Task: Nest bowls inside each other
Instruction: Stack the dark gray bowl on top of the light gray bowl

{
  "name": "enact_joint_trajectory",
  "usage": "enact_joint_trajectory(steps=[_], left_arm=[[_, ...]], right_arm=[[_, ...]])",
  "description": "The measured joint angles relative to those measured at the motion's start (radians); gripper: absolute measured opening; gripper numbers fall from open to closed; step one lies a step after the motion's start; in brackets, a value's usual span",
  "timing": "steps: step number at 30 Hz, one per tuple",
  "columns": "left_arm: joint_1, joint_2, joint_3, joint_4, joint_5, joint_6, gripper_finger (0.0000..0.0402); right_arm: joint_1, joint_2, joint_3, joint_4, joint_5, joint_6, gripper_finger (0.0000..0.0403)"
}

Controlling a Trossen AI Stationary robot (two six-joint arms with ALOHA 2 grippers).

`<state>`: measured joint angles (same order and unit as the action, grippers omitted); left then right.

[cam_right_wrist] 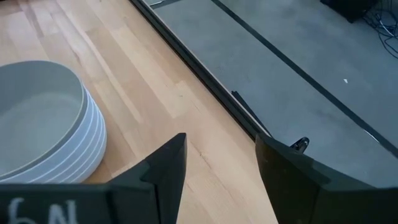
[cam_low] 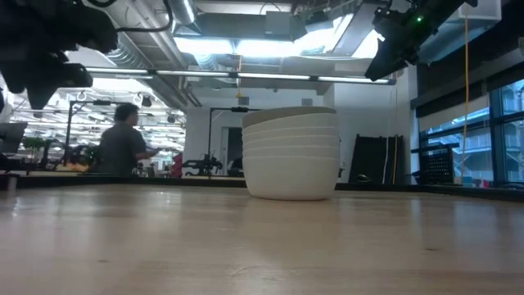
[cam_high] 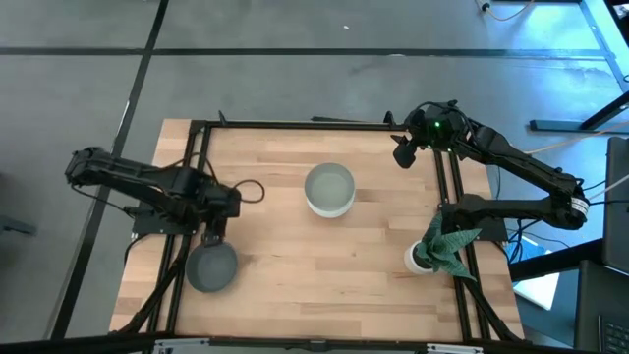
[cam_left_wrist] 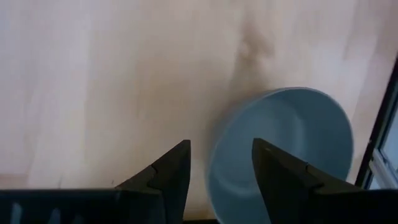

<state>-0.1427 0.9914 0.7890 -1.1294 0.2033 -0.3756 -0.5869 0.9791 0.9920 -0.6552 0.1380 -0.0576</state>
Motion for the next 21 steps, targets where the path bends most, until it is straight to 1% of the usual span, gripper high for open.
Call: enact_joint_trajectory(steps=[5, 10, 16, 21], left_arm=[[-0.101, 0.037, -0.003, 0.030, -0.011, -0.005, 0.0165], [-0.167, 0.096, -0.003, 0.028, -0.065, -0.034, 0.0165], [-0.210, 0.179, -0.003, 0.042, -0.112, -0.037, 0.0165], [-0.226, 0.254, -0.003, 0.095, -0.114, -0.034, 0.0165]], right_arm=[[0.000, 0.000, 0.000, -0.001, 0.000, 0.000, 0.0193], [0.000, 0.000, 0.000, 0.000, 0.000, 0.000, 0.0193], [0.000, 0.000, 0.000, 0.000, 0.000, 0.000, 0.0193], [0.000, 0.000, 0.000, 0.000, -0.008, -0.001, 0.0193]])
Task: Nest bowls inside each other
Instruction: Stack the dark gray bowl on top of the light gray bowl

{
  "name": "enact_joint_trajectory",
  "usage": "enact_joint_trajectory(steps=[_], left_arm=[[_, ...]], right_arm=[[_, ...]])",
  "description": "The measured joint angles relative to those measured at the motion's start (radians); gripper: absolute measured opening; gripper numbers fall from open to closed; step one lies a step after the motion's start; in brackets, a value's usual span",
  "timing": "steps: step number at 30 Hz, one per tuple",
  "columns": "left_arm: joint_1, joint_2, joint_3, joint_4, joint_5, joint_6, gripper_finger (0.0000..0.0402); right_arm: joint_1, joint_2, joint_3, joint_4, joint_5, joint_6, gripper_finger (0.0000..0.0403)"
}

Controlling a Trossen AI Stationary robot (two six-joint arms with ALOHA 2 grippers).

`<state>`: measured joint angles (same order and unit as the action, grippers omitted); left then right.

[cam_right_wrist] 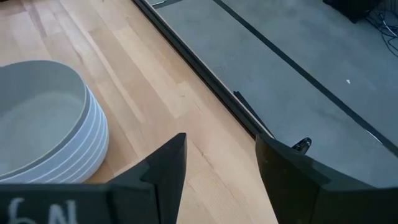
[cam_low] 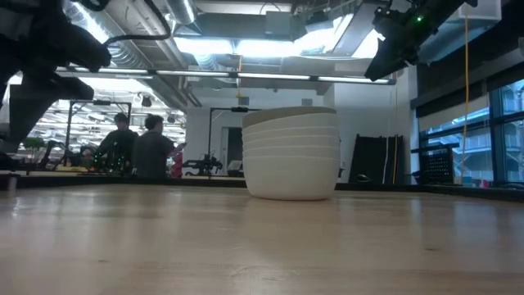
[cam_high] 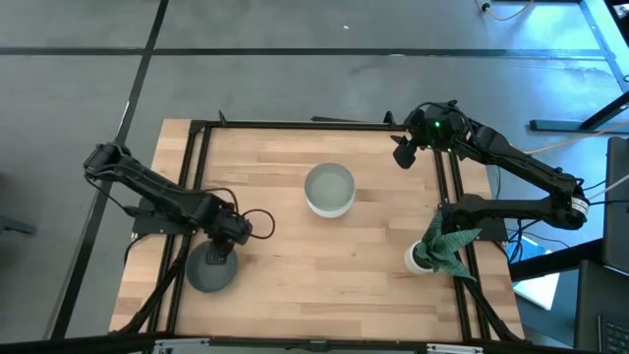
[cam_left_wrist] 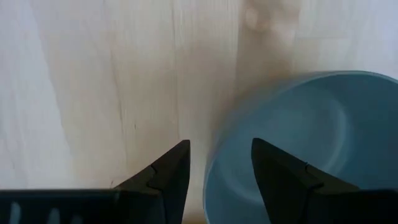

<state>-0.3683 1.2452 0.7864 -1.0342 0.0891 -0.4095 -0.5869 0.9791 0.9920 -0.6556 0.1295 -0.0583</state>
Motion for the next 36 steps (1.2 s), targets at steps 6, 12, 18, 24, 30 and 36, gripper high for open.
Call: enact_joint_trajectory(steps=[6, 12, 18, 24, 30, 36], left_arm=[[0.000, 0.071, 0.000, 0.007, 0.007, 0.000, 0.0165], [0.000, 0.124, 0.000, 0.051, 0.006, -0.001, 0.0165], [0.000, 0.160, 0.000, 0.056, 0.026, -0.001, 0.0163], [0.000, 0.176, 0.000, 0.058, 0.058, -0.002, 0.0119], [0.002, 0.176, 0.000, 0.060, 0.058, -0.002, 0.0036], [0.002, 0.176, 0.000, 0.060, 0.055, -0.030, 0.0006]], right_arm=[[0.000, 0.000, 0.000, 0.000, -0.001, -0.002, 0.0193], [0.000, 0.000, 0.000, -0.001, -0.002, -0.003, 0.0193], [0.000, 0.000, 0.000, 0.000, -0.002, -0.003, 0.0193], [0.000, 0.000, 0.000, 0.000, -0.002, -0.003, 0.0193], [0.000, 0.000, 0.000, 0.000, -0.001, -0.003, 0.0193], [0.000, 0.000, 0.000, 0.000, -0.001, -0.001, 0.0193]])
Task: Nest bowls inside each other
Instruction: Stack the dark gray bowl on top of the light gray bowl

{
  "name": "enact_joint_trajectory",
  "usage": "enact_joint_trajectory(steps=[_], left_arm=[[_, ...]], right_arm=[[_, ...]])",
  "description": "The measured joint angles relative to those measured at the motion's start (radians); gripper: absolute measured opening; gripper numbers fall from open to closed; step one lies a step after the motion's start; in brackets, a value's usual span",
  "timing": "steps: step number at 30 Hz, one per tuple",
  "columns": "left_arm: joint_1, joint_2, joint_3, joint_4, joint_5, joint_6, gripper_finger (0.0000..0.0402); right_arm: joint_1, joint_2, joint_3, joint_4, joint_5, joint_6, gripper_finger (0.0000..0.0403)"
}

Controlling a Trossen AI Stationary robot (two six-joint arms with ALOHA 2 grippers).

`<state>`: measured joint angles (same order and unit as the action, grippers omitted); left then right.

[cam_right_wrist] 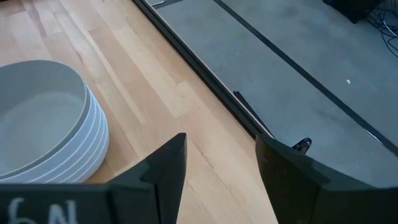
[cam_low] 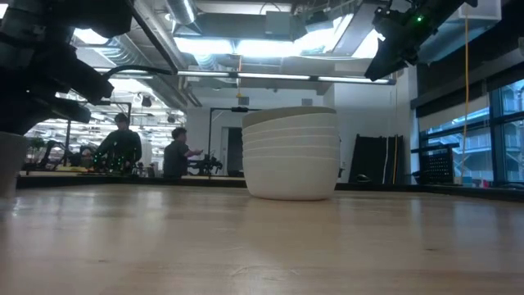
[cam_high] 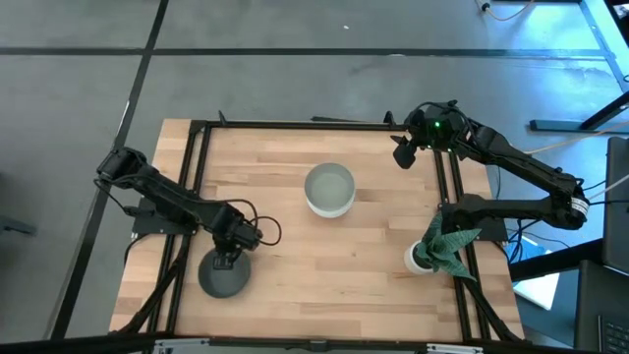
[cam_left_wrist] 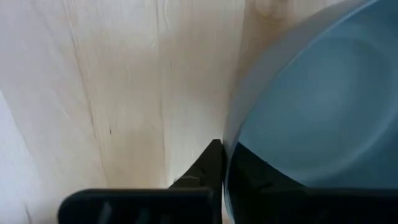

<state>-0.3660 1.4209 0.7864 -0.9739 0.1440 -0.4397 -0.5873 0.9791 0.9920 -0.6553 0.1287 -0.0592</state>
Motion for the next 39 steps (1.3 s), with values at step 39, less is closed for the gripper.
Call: enact_joint_trajectory(steps=[39], left_arm=[[0.690, -0.123, 0.403, 0.433, -0.184, 0.214, 0.0000]], right_arm=[[0.000, 0.000, 0.000, -0.001, 0.000, 0.001, 0.0193]])
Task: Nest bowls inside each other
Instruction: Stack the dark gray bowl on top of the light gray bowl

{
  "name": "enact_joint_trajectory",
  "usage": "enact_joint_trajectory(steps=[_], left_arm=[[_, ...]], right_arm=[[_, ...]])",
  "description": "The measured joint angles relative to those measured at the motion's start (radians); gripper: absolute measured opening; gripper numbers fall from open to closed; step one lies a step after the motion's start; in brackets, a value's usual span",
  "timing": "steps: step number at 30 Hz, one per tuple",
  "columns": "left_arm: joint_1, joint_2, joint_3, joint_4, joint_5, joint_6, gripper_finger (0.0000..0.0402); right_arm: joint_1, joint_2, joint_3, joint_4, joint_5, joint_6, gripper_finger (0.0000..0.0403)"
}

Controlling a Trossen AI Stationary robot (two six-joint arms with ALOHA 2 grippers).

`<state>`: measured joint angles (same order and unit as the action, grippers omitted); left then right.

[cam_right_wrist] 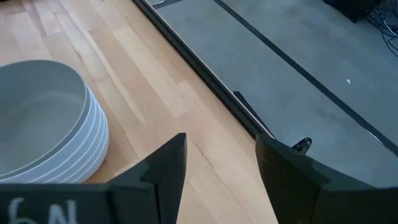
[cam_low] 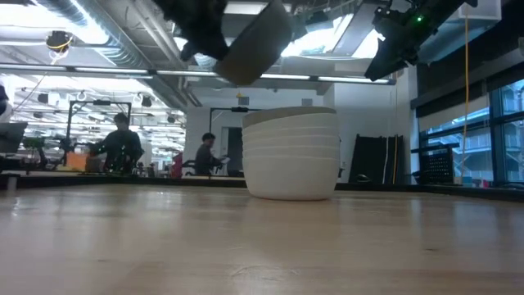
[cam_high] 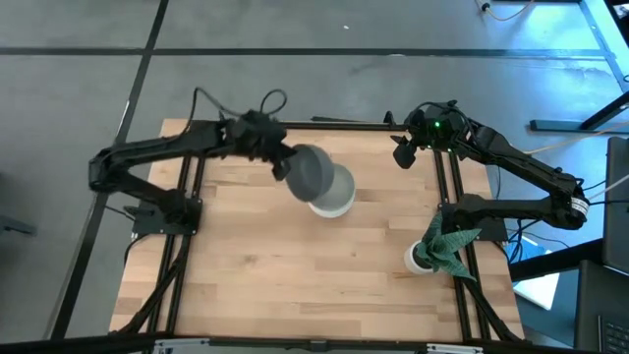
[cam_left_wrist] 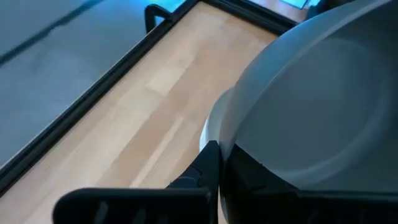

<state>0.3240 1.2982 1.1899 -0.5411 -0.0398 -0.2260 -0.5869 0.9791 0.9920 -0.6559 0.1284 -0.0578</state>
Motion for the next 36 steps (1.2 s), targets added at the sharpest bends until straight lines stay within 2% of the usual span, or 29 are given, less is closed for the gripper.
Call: enact_joint_trajectory(steps=[5, 13, 18, 27, 36], left_arm=[[0.051, 0.134, 0.196, -0.125, 0.111, 0.030, 0.0000], [0.079, 0.374, 0.452, -0.404, 0.132, 0.080, 0.0000], [0.082, 0.490, 0.556, -0.429, 0.254, 0.081, 0.0000], [0.081, 0.590, 0.602, -0.533, 0.263, 0.082, 0.0000], [0.065, 0.617, 0.602, -0.501, 0.260, 0.077, 0.0000]], right_arm=[[0.000, 0.000, 0.000, 0.000, 0.000, 0.002, 0.0193], [0.000, 0.000, 0.000, 0.000, 0.000, 0.001, 0.0193], [0.000, 0.000, 0.000, 0.000, 0.000, 0.000, 0.0193], [0.000, 0.000, 0.000, -0.015, 0.000, -0.001, 0.0193], [0.000, 0.000, 0.000, -0.018, 0.000, 0.001, 0.0193]])
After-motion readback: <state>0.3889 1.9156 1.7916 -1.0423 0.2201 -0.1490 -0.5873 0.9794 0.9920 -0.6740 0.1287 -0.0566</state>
